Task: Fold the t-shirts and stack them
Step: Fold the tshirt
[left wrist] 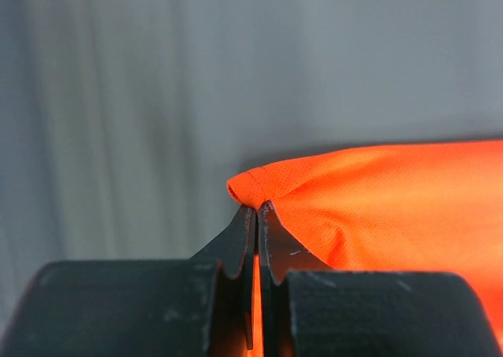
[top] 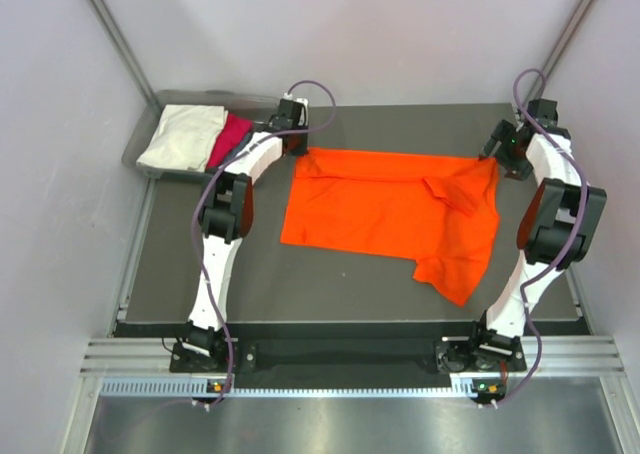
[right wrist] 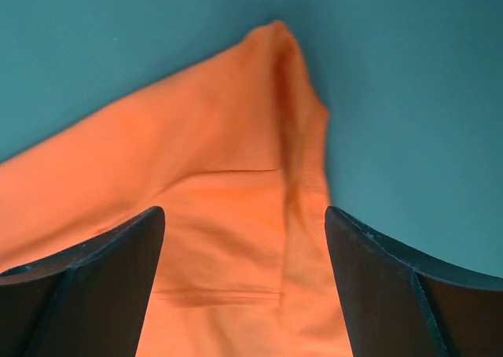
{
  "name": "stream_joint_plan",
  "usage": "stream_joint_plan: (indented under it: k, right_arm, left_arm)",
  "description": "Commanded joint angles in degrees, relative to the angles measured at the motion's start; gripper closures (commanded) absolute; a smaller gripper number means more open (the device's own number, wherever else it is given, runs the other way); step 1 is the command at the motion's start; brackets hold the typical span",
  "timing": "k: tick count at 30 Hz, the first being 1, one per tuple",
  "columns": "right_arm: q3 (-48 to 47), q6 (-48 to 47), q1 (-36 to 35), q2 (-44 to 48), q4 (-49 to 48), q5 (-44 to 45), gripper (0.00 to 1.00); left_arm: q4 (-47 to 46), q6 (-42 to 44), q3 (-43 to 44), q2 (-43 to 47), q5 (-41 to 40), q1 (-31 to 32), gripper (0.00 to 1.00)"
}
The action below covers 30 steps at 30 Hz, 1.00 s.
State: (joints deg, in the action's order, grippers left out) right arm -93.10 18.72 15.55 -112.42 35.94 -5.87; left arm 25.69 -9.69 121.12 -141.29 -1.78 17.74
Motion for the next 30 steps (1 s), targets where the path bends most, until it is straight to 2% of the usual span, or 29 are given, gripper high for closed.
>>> stream_joint_plan:
  k: [1,3,4,7,10,12,14,17,18,20,21,23,24,26,30]
  right_arm:
    - [-2.8,1.0,0.4,-0.1,1.2,2.7,0.17]
    - [-3.1,1.9,0.4,0.3,4.9,7.1,0.16]
    - [-3.5,2.3,0.4,0.4,7.1,8.9,0.15]
    - [-2.3,2.5,0.4,2.9,12.3,13.7,0.12]
    - [4.4,2.2,0.4,8.7,12.8,15.9,0.1]
    - [9.7,2.4,0.4,11.8,13.4,16.3,0.09]
    - [14.8,3.2,0.4,16.1,14.1,13.1,0.1]
    - [23.2,5.4,-1.3,23.3,14.9,11.3,0.11]
    - [25.2,6.1,-4.2,25.4,15.1,12.1,0.12]
    - [29.3,8.1,-8.5,30.1,17.0,15.2,0.12]
    - [30.0,9.0,-12.4,31.0,17.9,15.5,0.11]
    - [32.6,12.3,-14.6,33.3,19.7,12.4,0.12]
    - [33.6,13.3,-15.1,35.1,19.9,11.0,0.12]
    - [37.3,16.2,-17.2,37.0,19.6,7.8,0.14]
    - [43.0,18.4,-18.1,40.3,18.2,6.7,0.2]
  left_arm:
    - [-1.4,1.5,5.3,-1.0,-4.2,-0.9,0.96]
    - [1.4,1.1,6.9,0.1,-3.5,-0.8,0.82]
    - [2.2,0.8,6.8,1.1,-3.3,-0.3,0.69]
    - [4.8,-1.2,4.7,6.6,-3.1,1.8,0.55]
    - [5.9,-3.0,0.4,13.0,-4.4,5.1,0.48]
    - [6.6,-5.9,-3.2,17.8,-3.1,6.2,0.48]
    - [7.2,-8.0,-6.8,21.7,-3.0,8.1,0.49]
    - [6.7,-9.9,-17.8,31.6,-3.5,10.7,0.51]
    - [6.1,-11.3,-24.7,37.2,-2.8,11.0,0.53]
    - [5.5,-16.2,-31.9,42.7,-1.7,11.2,0.58]
    - [5.5,-17.9,-38.3,47.6,-1.8,11.2,0.61]
    - [5.1,-21.7,-44.6,52.4,-1.7,11.2,0.63]
    - [3.7,-22.9,-50.7,56.8,-1.7,11.1,0.63]
    - [2.2,-26.3,-58.4,60.2,-1.2,10.7,0.63]
    - [1.0,-31.7,-65.4,63.4,5.5,6.9,0.59]
